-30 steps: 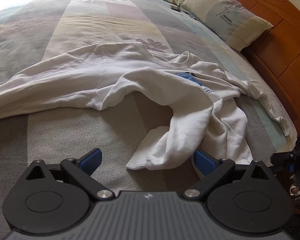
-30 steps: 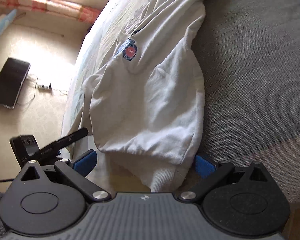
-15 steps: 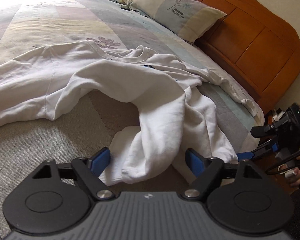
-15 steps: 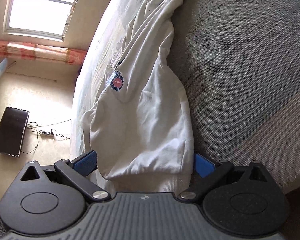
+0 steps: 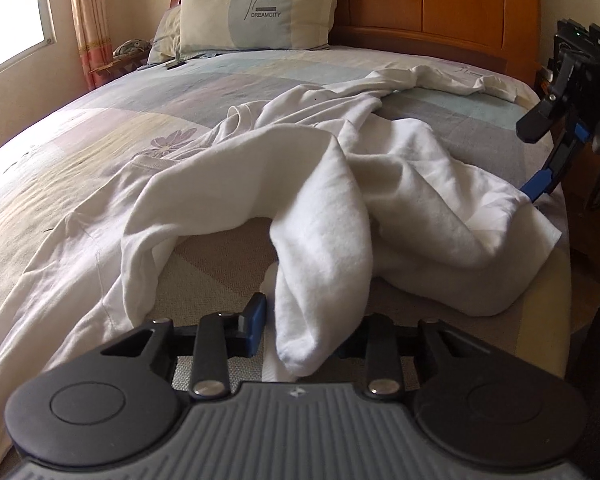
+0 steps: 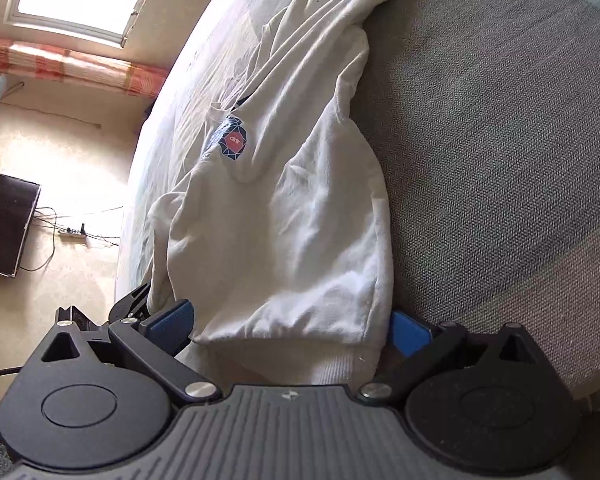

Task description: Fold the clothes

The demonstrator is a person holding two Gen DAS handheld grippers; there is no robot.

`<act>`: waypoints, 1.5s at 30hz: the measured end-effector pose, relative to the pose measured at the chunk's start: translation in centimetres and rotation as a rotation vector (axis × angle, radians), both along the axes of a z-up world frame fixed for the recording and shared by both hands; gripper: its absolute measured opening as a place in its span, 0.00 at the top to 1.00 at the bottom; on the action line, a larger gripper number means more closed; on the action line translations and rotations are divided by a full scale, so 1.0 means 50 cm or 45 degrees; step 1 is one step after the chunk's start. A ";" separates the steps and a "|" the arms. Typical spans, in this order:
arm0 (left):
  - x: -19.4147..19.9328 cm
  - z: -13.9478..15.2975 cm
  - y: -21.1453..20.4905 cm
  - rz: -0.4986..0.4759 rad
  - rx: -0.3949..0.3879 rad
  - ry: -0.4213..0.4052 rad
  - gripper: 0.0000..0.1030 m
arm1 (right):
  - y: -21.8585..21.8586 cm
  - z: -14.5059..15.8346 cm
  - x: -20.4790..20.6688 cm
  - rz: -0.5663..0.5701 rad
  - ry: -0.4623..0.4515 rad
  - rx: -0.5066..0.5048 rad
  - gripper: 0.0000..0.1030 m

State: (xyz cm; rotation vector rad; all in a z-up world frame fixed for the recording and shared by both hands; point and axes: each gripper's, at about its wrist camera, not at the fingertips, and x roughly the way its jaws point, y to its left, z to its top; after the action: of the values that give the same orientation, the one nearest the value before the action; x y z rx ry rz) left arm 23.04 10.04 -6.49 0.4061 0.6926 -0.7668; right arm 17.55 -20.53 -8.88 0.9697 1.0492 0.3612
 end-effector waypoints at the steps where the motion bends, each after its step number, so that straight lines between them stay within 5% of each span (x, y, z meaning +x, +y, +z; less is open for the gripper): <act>1: 0.000 0.003 -0.002 0.009 0.006 0.013 0.70 | -0.008 -0.006 -0.004 -0.023 -0.005 0.038 0.00; 7: -0.011 0.023 0.000 0.146 -0.035 0.094 0.70 | -0.034 -0.026 0.000 0.016 -0.050 0.149 0.00; 12: -0.019 0.034 -0.010 0.290 -0.030 0.080 0.70 | -0.016 -0.036 0.098 0.131 -0.125 0.263 0.00; 16: -0.028 0.054 -0.008 0.391 -0.077 0.072 0.70 | -0.005 -0.020 0.107 0.364 -0.168 0.163 0.02; 20: -0.028 0.055 -0.017 0.437 -0.063 0.031 0.70 | -0.023 -0.021 0.085 0.459 -0.220 0.091 0.27; 22: -0.023 0.053 -0.017 0.455 -0.073 0.041 0.70 | -0.042 -0.031 0.079 0.441 -0.216 0.075 0.54; 23: -0.022 0.052 -0.019 0.450 -0.065 0.041 0.70 | -0.068 -0.051 0.065 0.403 -0.172 0.085 0.84; 24: -0.021 0.052 -0.021 0.444 -0.058 0.041 0.70 | -0.095 -0.072 0.050 0.365 -0.125 0.095 1.00; 29: -0.023 0.072 -0.015 0.419 -0.103 0.097 0.89 | -0.087 -0.070 0.037 0.329 -0.149 0.071 0.99; 32: -0.029 0.098 -0.002 0.405 -0.175 0.151 0.90 | -0.085 -0.053 0.038 0.330 -0.118 0.028 0.93; 43: -0.073 0.210 0.066 0.468 -0.465 0.273 0.91 | -0.172 0.128 0.030 0.441 -0.348 -0.089 0.91; 45: -0.072 0.196 0.080 0.540 -0.440 0.285 0.91 | -0.177 0.105 0.033 0.468 -0.289 -0.105 0.78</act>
State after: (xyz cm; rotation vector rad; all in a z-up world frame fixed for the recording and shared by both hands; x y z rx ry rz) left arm 19.43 14.04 3.30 -0.1438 0.8037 -0.5156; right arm 19.21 -29.39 -3.61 0.6423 1.0236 0.7083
